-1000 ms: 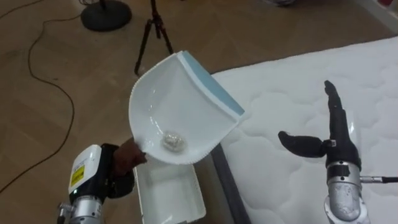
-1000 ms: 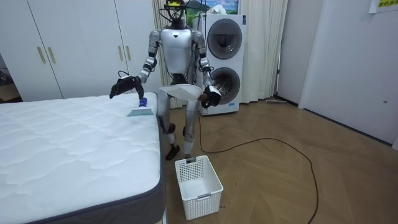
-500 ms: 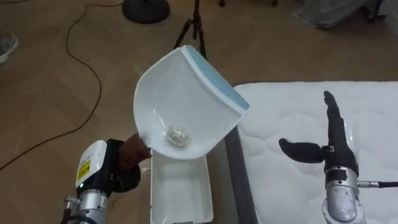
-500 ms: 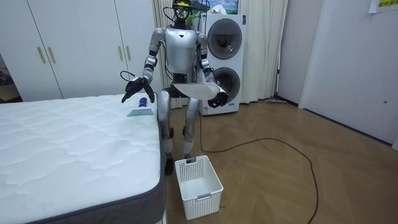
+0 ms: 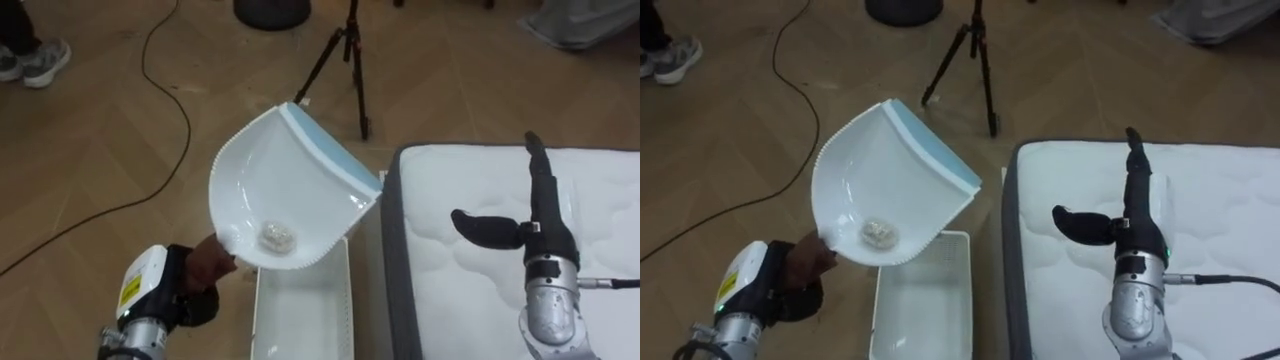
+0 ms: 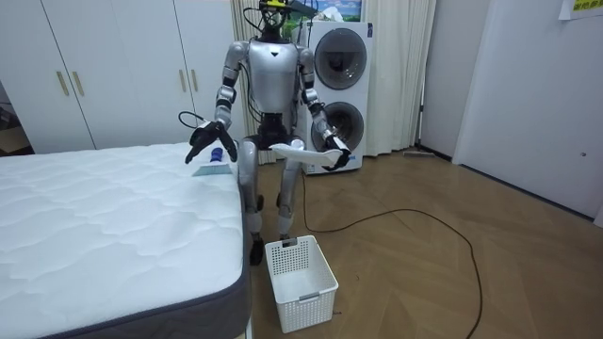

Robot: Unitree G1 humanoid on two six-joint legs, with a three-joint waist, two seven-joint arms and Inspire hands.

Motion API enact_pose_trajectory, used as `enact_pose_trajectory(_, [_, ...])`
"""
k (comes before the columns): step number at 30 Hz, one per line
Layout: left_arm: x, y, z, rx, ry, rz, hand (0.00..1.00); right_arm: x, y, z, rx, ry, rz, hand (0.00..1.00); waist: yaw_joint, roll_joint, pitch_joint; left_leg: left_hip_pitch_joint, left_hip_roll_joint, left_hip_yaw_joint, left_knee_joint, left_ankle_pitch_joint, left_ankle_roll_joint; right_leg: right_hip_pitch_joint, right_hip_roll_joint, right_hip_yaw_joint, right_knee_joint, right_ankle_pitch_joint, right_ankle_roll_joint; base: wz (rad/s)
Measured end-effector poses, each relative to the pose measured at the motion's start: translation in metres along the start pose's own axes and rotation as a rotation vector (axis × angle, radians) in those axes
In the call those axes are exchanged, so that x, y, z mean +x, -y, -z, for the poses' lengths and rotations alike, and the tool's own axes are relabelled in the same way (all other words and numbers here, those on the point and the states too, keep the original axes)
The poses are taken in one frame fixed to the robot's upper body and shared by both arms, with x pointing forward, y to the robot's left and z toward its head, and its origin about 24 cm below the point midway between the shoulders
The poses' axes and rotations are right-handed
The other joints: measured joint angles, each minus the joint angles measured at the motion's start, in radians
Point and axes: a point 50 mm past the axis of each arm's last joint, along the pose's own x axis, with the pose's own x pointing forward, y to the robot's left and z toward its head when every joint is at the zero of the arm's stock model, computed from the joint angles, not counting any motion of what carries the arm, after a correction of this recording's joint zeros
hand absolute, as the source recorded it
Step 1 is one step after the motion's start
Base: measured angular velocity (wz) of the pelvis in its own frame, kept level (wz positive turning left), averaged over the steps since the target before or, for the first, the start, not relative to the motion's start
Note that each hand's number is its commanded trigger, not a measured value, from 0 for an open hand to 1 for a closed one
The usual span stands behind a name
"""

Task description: Clean bed

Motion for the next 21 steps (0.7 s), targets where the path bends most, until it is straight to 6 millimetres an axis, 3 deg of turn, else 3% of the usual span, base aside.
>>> enact_pose_trajectory(2, [0.000,-0.002,0.002,0.007,-0.009,-0.004,1.00,0.000,-0.001,0.001,-0.010,0.001,-0.005,0.00,-0.001,0.000,0.0005,0.005,0.003,0.018,-0.010,-0.009,-0.031,0.021,-0.007,-0.032,-0.032,0.005,0.004,-0.08])
enact_pose_trajectory(3, [0.000,-0.003,0.003,0.008,-0.009,-0.006,1.00,0.000,-0.001,0.000,-0.013,0.005,-0.005,0.00,-0.005,0.002,0.0012,0.001,0.008,0.032,-0.009,-0.011,-0.034,0.025,-0.008,-0.046,-0.038,0.006,0.004,0.05])
enact_pose_trajectory(4, [0.001,-0.005,0.003,0.011,-0.010,-0.010,1.00,0.000,-0.002,0.001,-0.027,0.009,-0.010,0.00,-0.018,0.003,0.0007,-0.013,0.025,0.089,-0.008,-0.018,-0.045,0.027,-0.015,-0.069,-0.044,0.006,0.005,0.38])
enact_pose_trajectory(5, [0.002,-0.006,0.003,0.014,-0.007,-0.011,1.00,-0.001,-0.002,0.003,-0.033,0.002,-0.011,0.00,-0.038,0.005,0.0007,-0.028,0.051,0.175,-0.010,-0.026,-0.053,0.027,-0.018,-0.091,-0.041,0.002,0.005,0.51])
enact_pose_trajectory(6, [0.002,-0.006,0.002,0.015,-0.005,-0.011,1.00,-0.001,-0.002,0.004,-0.035,-0.003,-0.010,0.00,-0.048,0.005,0.0008,-0.034,0.064,0.220,-0.009,-0.030,-0.053,0.027,-0.019,-0.100,-0.038,-0.005,0.005,0.62])
enact_pose_trajectory(7, [0.003,-0.005,0.002,0.016,-0.005,-0.004,1.00,-0.002,-0.002,0.004,-0.033,-0.005,-0.009,0.00,-0.059,0.003,0.0009,-0.036,0.072,0.271,-0.009,-0.032,-0.051,0.023,-0.026,-0.097,-0.020,-0.022,0.012,0.39])
enact_pose_trajectory(9, [0.003,-0.003,0.004,0.020,-0.011,0.016,1.00,-0.002,-0.002,0.004,-0.032,-0.003,-0.010,0.00,-0.050,0.004,-0.0005,-0.021,0.065,0.270,-0.007,-0.027,-0.042,-0.002,-0.028,-0.070,0.035,-0.042,0.010,0.13])
enact_pose_trajectory(12, [0.004,-0.006,0.009,0.042,-0.021,0.029,1.00,-0.002,-0.002,0.004,-0.040,0.001,-0.015,0.00,-0.051,0.026,0.0007,-0.007,0.063,0.277,-0.005,-0.026,-0.042,-0.003,-0.032,-0.053,0.072,-0.049,0.004,0.13])
enact_pose_trajectory(13, [0.005,-0.009,0.010,0.054,-0.023,0.028,1.00,-0.002,-0.003,0.003,-0.055,0.007,-0.020,0.00,-0.053,0.032,0.0013,-0.010,0.063,0.302,0.000,-0.033,-0.089,-0.004,-0.051,-0.041,0.083,-0.053,0.000,0.30])
enact_pose_trajectory(14, [0.011,-0.014,0.008,0.060,-0.016,0.023,1.00,-0.001,-0.003,0.005,-0.069,0.004,-0.022,0.00,-0.059,0.019,0.0071,-0.066,0.086,0.388,0.072,-0.064,-0.096,-0.015,-0.079,-0.017,0.104,-0.064,0.009,0.38])
enact_pose_trajectory(15, [0.014,-0.017,0.006,0.067,-0.003,0.022,1.00,-0.001,-0.002,0.006,-0.079,0.001,-0.021,0.00,-0.061,0.035,0.0024,-0.110,0.147,0.435,0.130,-0.086,-0.034,-0.040,-0.071,-0.015,0.138,-0.076,0.022,0.51])
enact_pose_trajectory(16, [0.024,-0.027,-0.002,0.093,0.035,0.009,1.00,-0.001,0.000,0.008,-0.086,-0.010,-0.016,0.00,-0.058,0.059,-0.0022,-0.181,0.213,0.431,0.241,-0.163,-0.030,-0.097,-0.061,-0.010,0.240,-0.141,0.048,0.34])
enact_pose_trajectory(17, [0.028,-0.030,-0.004,0.100,0.039,0.005,1.00,0.000,-0.001,0.009,-0.093,-0.018,-0.025,0.00,-0.055,0.061,-0.0011,-0.192,0.210,0.434,0.263,-0.173,-0.007,-0.116,-0.063,-0.006,0.280,-0.167,0.056,0.28])
enact_pose_trajectory(18, [0.029,-0.033,-0.003,0.111,0.031,0.004,1.00,0.000,-0.006,0.011,-0.108,-0.032,-0.061,0.00,-0.060,0.056,-0.0018,-0.193,0.191,0.436,0.260,-0.171,0.007,-0.143,-0.078,0.010,0.309,-0.184,0.069,0.16])
enact_pose_trajectory(19, [0.030,-0.035,-0.002,0.124,0.032,0.002,1.00,0.000,-0.008,0.015,-0.123,-0.042,-0.076,0.00,-0.067,0.060,0.0003,-0.186,0.173,0.435,0.232,-0.153,0.036,-0.149,-0.086,0.025,0.308,-0.183,0.071,0.16])
enact_pose_trajectory(21, [0.033,-0.041,-0.003,0.138,0.039,-0.010,1.00,0.002,-0.009,0.016,-0.133,-0.048,-0.082,0.00,-0.067,0.066,0.0036,-0.191,0.152,0.432,0.201,-0.135,0.068,-0.172,-0.091,0.043,0.309,-0.186,0.069,0.05])
